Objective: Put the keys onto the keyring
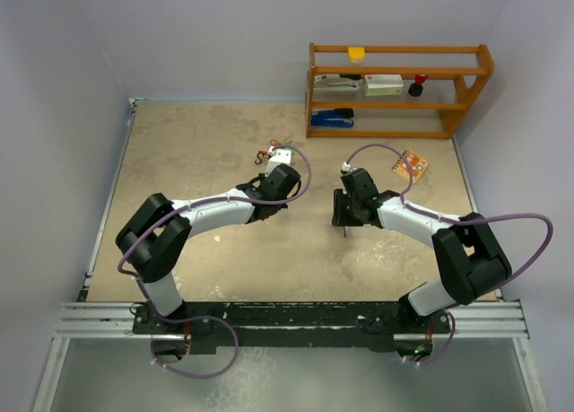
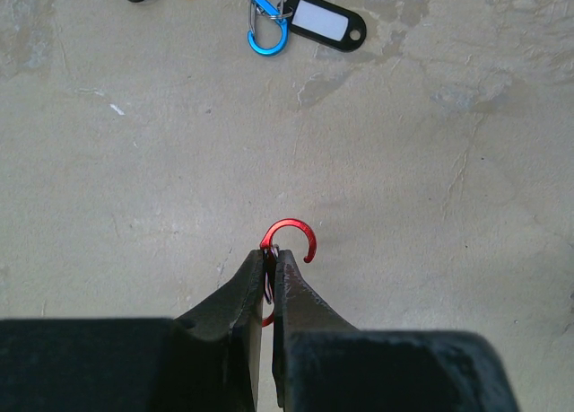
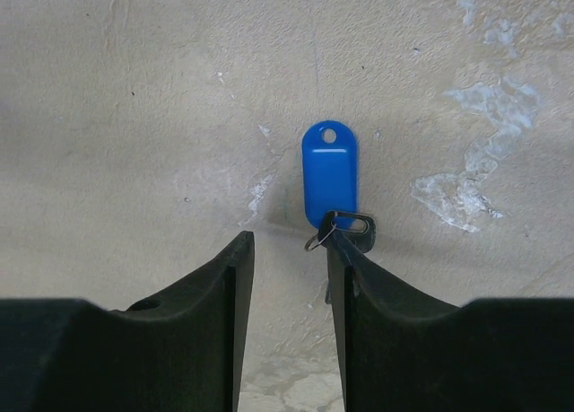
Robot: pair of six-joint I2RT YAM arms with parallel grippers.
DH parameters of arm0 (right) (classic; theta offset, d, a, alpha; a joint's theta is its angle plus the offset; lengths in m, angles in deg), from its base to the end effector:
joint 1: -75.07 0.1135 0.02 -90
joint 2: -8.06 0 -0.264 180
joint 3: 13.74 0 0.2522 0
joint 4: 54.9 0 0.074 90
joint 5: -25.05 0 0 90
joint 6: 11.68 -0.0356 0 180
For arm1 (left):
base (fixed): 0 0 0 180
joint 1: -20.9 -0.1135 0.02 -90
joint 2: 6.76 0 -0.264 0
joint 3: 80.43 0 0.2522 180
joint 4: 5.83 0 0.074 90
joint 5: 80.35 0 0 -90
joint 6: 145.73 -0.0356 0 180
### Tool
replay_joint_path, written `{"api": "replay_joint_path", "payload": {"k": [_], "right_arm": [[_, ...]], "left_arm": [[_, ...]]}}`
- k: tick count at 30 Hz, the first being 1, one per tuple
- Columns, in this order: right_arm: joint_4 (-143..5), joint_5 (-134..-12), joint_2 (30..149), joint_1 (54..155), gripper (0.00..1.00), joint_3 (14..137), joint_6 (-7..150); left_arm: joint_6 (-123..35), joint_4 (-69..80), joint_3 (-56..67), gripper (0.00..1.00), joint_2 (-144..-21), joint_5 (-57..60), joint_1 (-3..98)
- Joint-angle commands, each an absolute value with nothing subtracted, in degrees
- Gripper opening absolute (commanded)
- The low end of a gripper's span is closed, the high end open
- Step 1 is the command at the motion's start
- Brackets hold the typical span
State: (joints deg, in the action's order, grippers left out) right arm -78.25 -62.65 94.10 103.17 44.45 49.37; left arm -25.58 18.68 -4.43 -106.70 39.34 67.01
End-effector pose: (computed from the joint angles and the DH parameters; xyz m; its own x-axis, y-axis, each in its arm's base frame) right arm 0.2595 0.1369 0.1737 -0.8186 0.1112 -0.5634 -0.0596 0.9593 0.2759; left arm 0.2662 -0.2513 0.1927 -0.6487 0.0450 -0.7597 0.0838 0.9964 -0.0126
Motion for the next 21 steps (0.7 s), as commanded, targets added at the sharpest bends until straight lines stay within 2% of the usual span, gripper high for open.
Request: {"api": "replay_joint_path", "payload": {"k": [1,21], "right_arm": [[-77.96,-62.96,94.66,103.02,0.40,45.39,48.64],[-78.67,-57.28,95.61,103.02,0.37,46.06,47.52]], "left_arm": [[-26.92,16.55,-4.44,0.00,-105.12,38.83,66.52],[-26.91,16.11,-5.06,0.00,-105.31,38.61,66.41]]}}
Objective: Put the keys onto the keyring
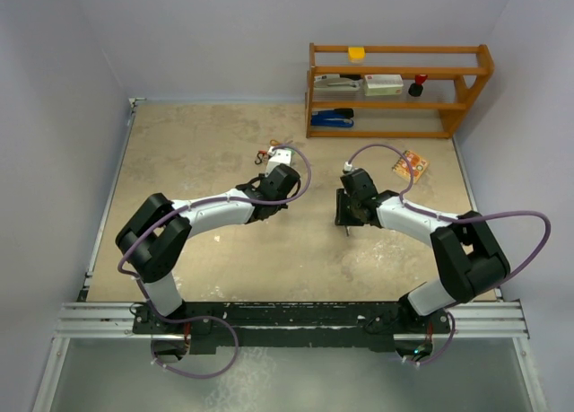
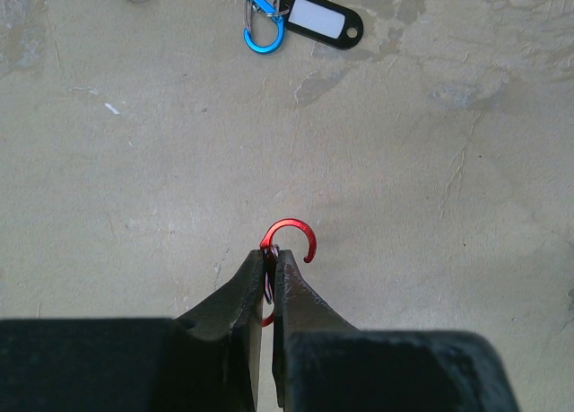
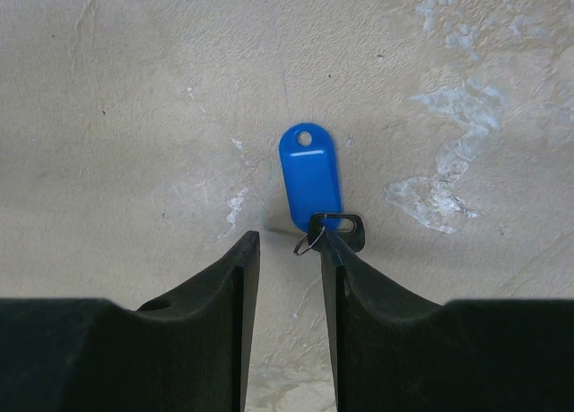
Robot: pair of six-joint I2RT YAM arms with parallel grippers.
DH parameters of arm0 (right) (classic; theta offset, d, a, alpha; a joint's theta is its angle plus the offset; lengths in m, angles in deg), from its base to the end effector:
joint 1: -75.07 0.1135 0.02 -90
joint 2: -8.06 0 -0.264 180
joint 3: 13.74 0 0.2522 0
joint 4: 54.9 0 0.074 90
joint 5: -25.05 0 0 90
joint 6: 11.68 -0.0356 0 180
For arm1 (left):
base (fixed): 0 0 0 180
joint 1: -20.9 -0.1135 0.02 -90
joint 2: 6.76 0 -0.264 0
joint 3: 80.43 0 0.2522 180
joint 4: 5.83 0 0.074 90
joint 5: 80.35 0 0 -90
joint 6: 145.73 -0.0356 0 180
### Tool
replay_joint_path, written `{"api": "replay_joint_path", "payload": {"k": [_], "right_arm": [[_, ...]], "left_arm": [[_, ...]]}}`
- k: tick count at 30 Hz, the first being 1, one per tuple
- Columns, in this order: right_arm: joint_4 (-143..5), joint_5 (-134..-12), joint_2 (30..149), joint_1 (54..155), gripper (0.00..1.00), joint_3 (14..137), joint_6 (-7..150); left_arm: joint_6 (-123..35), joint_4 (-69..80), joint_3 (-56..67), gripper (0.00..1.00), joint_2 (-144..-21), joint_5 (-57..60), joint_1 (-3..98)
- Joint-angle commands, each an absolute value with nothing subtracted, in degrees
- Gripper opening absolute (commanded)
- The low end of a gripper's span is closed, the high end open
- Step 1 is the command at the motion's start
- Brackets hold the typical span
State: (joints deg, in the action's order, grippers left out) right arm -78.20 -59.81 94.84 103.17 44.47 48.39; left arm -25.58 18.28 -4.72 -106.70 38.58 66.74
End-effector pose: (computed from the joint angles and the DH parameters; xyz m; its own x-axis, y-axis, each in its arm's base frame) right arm 0.2611 0.1358 0.1704 -0.8111 0.1303 -0.5703 -0.0181 0.9688 0.2470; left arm 0.2670 -0.2502 0.1915 -0.6529 0.0414 -0.7563 0.0878 0.9959 -0.0213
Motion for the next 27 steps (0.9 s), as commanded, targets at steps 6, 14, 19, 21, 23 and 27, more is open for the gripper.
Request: {"api": "replay_joint_path", "payload": {"k": [6,14,19,21,23,27], "right_arm": [[-78.39,-56.59,95.91,103.02,0.32,46.15,47.17],[-78.60,-55.04,95.60,103.02,0.20,45.86,47.04],[-79.07,-54.67,95.20,103.03,0.06,45.74,47.00],[-79.12,-54.67,94.72,103.02,0.03,45.73,47.11],[-79.00,-53.39,93.78,103.02,0.00,45.95,47.39],[-77.76,-52.49,91.75,103.02,0.00,46.99,49.99]], "left_arm": [[-26.96,16.02,-5.32,0.00,-105.20,38.48,66.25],[-26.91,15.76,-5.50,0.00,-105.40,38.14,66.07],[-26.91,15.67,-5.59,0.00,-105.51,38.07,66.07],[-26.91,15.58,-5.50,0.00,-105.55,37.96,65.99],[-26.91,15.50,-5.48,0.00,-105.51,37.91,65.95],[-27.15,15.28,-5.09,0.00,-105.55,37.32,66.05]]}}
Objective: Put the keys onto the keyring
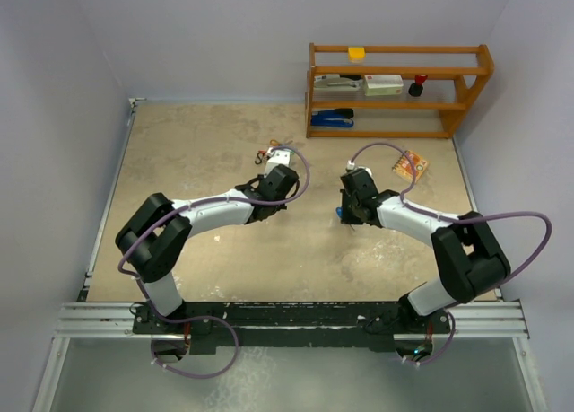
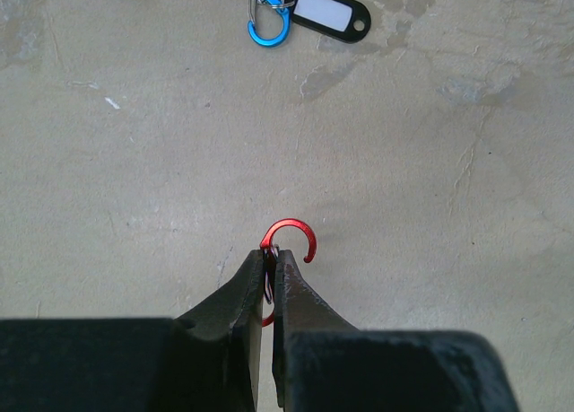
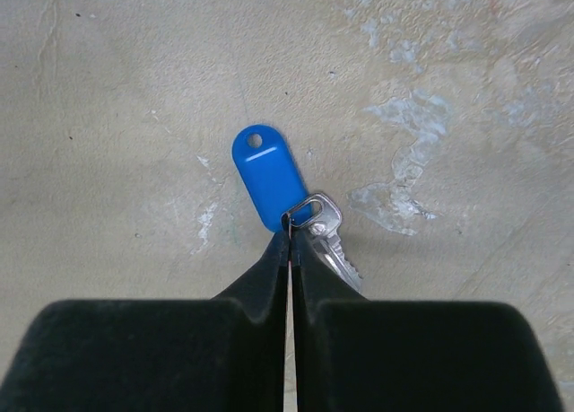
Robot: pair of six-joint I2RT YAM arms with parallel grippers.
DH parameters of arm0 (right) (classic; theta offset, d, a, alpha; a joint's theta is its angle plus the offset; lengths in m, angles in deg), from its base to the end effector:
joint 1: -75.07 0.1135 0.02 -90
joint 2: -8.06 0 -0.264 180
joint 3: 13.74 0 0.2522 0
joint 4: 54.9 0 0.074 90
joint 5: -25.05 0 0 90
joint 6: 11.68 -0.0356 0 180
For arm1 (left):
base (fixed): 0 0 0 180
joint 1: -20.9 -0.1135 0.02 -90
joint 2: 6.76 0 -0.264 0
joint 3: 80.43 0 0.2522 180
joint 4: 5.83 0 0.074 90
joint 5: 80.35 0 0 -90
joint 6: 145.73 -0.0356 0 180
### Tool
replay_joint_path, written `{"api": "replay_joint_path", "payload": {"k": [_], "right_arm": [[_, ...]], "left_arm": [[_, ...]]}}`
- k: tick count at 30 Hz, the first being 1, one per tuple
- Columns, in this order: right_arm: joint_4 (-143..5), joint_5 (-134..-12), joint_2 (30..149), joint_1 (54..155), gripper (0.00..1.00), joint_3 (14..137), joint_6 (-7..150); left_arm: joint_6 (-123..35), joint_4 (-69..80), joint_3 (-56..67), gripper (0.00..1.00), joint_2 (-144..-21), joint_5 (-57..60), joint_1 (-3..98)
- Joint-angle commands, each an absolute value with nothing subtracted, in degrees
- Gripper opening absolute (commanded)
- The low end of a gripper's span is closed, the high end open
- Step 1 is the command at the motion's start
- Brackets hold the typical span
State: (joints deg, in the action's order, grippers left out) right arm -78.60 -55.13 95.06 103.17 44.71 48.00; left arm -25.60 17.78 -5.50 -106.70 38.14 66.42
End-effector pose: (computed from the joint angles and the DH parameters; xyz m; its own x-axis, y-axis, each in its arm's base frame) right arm 0.2626 0.1334 0.1704 -0.7899 0.1421 -0.5966 0.0310 0.9808 0.1927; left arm 0.2670 -0.2476 0.1879 -0.6586 0.0410 -0.7514 0.0874 0.9959 -0.0223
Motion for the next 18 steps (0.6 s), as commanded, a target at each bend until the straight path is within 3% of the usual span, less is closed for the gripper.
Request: {"api": "replay_joint_path", "payload": {"k": [1,8,18], "right_arm": [[-77.13,-52.89,91.12,103.02,0.00,47.30,51.36],[-69.33,-57.86,84.39,103.03,0.00,46.53,64.80],[-52.63,-78.63,78.77,103.02,0.00,39.77,77.06]], "left_arm": [[-27.35,15.01,-5.00,0.00,-105.52,36.85,65.99],[-30.29,10.84,-4.56,0.00,-104.15,30.49,66.01],[-34.85,5.73,-3.63,0.00,-101.27,20.82,65.98]]}}
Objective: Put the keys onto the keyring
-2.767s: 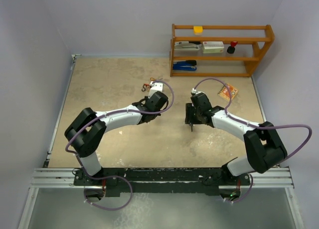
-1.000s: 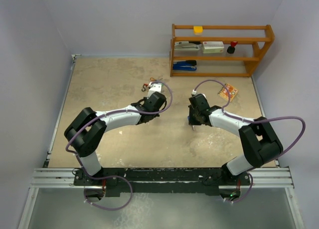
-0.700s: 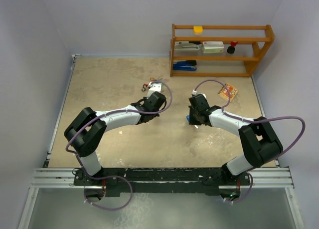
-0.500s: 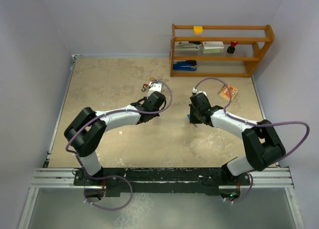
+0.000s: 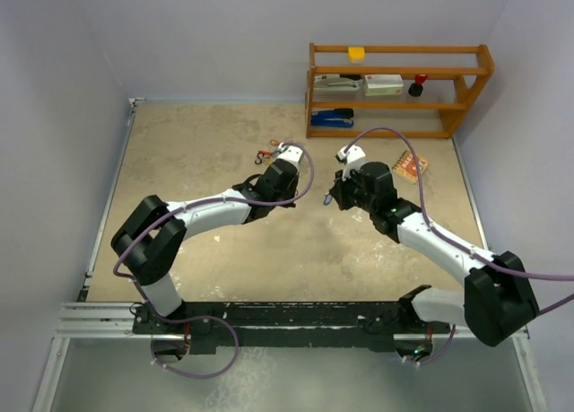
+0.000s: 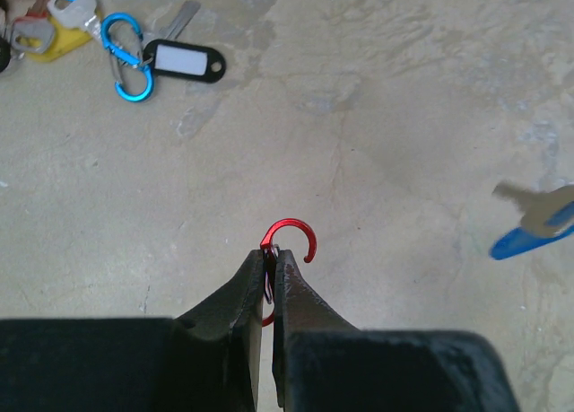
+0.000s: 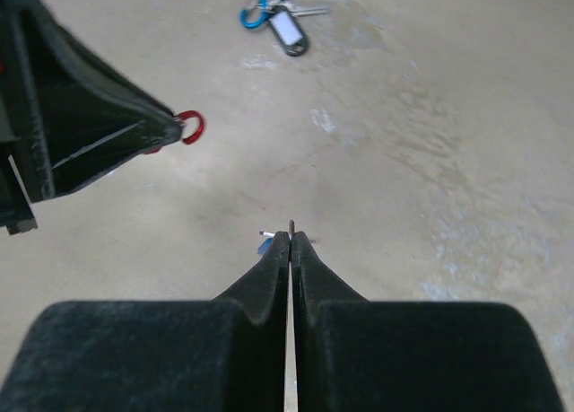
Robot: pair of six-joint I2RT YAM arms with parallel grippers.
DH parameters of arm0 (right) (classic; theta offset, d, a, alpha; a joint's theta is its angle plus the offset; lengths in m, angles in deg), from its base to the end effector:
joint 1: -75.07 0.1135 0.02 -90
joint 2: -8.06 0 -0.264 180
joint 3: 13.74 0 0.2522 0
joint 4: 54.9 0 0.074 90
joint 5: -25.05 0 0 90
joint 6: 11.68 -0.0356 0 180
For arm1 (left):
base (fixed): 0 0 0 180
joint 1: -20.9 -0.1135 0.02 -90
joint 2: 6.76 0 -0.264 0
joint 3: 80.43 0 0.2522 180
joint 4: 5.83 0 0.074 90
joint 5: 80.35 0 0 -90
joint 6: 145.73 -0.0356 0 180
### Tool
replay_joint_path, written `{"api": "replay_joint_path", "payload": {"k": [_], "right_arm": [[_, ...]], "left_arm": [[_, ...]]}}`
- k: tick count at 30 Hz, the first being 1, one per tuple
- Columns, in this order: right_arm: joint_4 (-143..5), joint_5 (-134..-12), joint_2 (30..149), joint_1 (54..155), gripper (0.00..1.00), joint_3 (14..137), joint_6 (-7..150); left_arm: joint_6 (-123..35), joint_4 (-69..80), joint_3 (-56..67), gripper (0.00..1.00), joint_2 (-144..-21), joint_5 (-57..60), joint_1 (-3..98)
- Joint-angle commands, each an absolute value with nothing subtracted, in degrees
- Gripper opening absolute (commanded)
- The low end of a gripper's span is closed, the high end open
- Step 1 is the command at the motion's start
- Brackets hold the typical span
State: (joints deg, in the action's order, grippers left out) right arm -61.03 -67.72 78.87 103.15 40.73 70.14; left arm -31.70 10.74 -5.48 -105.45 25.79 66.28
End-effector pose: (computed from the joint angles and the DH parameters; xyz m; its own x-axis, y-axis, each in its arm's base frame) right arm 0.2431 0.1317 0.2500 -0.4063 -0.0557 -0.9121 -0.4564 0.8771 0.1498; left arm 0.2692 -0.2587 0.2029 -0.6328 0.0844 -0.7697 0.3034 0.9416 -0.1463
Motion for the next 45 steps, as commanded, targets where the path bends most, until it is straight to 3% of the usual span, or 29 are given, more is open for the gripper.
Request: {"api": "replay_joint_path", "payload": {"k": [1,13,45], "right_arm": [[-52.40,-80.10,79.38,103.02,0.00,40.17,78.24],[-48.89,-92.55,84.08,103.02,0.00,41.69,81.74],[-47.14,-91.23,86.34,103.02,0.00,42.78,80.61]], "left_arm": [[-35.25,5.10,-4.02,0.00,-100.84,20.09,65.98],[-38.35,2.97,-5.76,0.00,-97.59,14.74,65.94],[-38.43,5.58,-3.09,0.00,-101.35,9.89,66.13]]}}
